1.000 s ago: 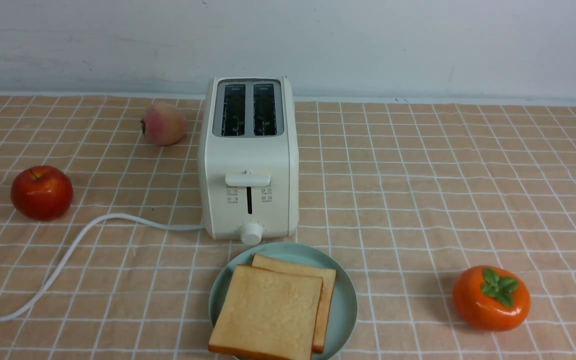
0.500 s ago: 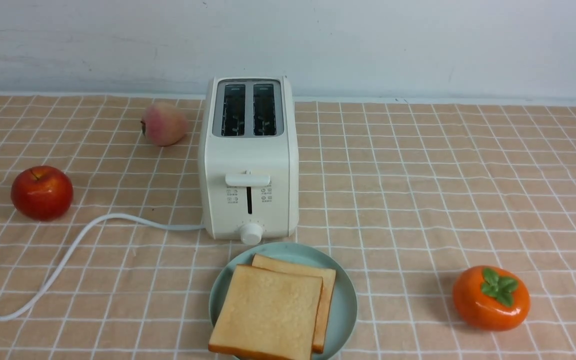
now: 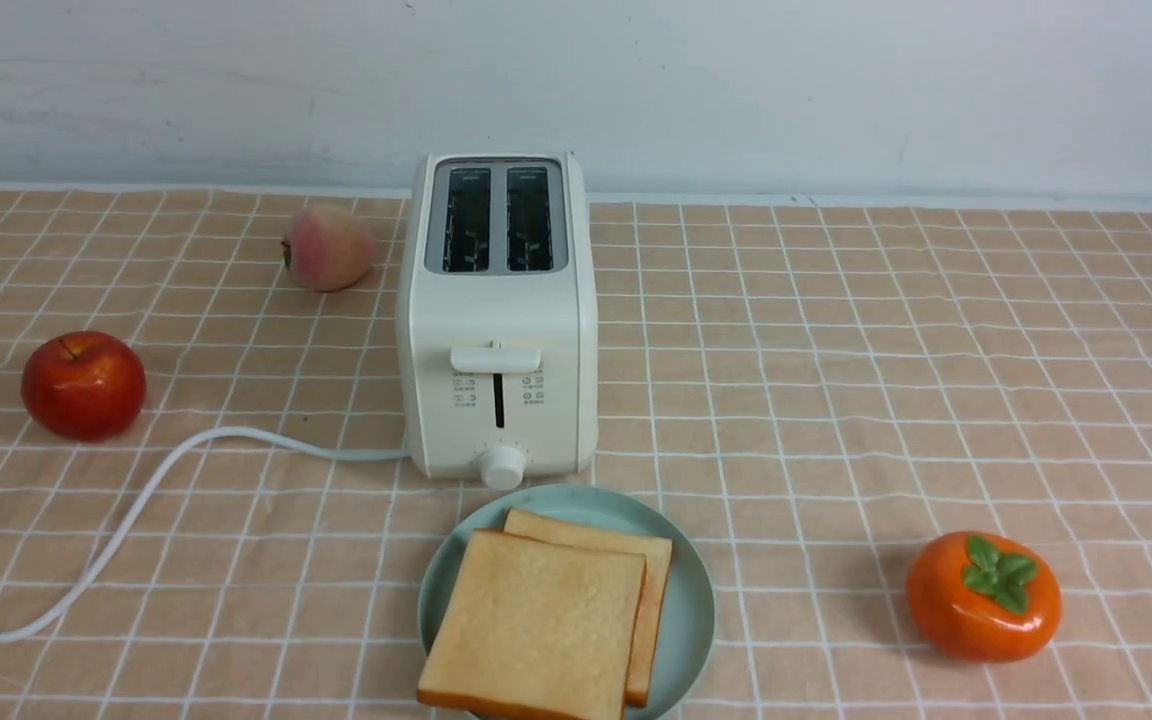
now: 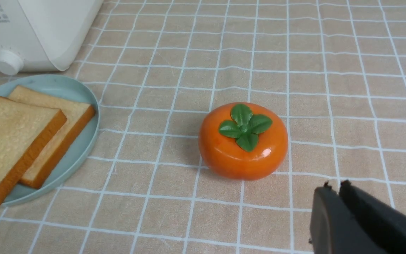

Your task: Take toasted bread from bread machine on light coffee tablecloth place on plate.

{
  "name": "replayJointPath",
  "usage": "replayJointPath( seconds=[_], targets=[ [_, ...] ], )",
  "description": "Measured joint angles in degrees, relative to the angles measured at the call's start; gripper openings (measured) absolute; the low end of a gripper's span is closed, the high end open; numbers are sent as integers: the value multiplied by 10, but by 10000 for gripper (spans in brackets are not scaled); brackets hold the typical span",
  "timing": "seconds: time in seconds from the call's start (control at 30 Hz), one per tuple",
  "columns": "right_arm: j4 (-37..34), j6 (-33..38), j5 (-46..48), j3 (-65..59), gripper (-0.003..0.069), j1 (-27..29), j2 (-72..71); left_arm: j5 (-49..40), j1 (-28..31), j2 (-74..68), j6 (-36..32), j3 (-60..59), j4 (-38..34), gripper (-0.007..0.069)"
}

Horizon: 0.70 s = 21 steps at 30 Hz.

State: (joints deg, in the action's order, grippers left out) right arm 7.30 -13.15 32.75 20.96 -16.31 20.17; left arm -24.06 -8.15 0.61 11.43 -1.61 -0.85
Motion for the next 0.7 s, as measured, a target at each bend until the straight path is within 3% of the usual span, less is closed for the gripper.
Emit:
replayJointPath(
  seconds=[0.23,0.53,0.7],
  targets=[
    [0,-1,0,0,48,5,-5,0,0,0,0,0,0,20],
    [-2,-1,4,0,64,117,-26,0,0,0,-1,0,-1,29],
    [-2,-1,6,0,72,149,-62,0,0,0,-1,0,-1,34]
  ],
)
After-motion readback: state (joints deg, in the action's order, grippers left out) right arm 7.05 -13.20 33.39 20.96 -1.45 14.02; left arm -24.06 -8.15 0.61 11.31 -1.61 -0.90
